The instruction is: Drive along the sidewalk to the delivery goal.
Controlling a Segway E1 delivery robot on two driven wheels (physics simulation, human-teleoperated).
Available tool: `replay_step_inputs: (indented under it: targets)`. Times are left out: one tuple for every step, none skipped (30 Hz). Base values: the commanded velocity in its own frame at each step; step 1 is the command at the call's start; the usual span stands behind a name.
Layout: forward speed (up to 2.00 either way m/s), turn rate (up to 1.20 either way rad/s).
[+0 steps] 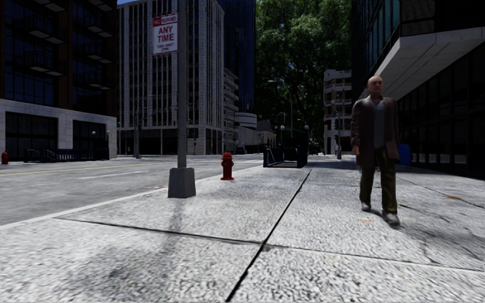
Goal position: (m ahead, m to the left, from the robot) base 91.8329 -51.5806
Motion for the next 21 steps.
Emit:
replay_step_inputs:
  targets:
    - [2.0,0.0]
    - [2.0,0.0]
    - [2.0,0.0]
    - [2.0,0.0]
    - [2.0,0.0]
    - [2.0,0.0]
    - [2.0,0.0]
    - [2.0,0.0]
    - [2.0,-0.13]
    - [2.0,-0.29]
    - [2.0,-0.29]
    - [2.0,-0.41]
    - [2.0,-0.52]
    - [2.0,-0.52]
    - [2.0,-0.54]
    - [2.0,-0.54]
    - [2.0,-0.55]
    - [2.0,-0.55]
    - [2.0,-0.55]
    - [2.0,-0.55]
    - [2.0,-0.55]
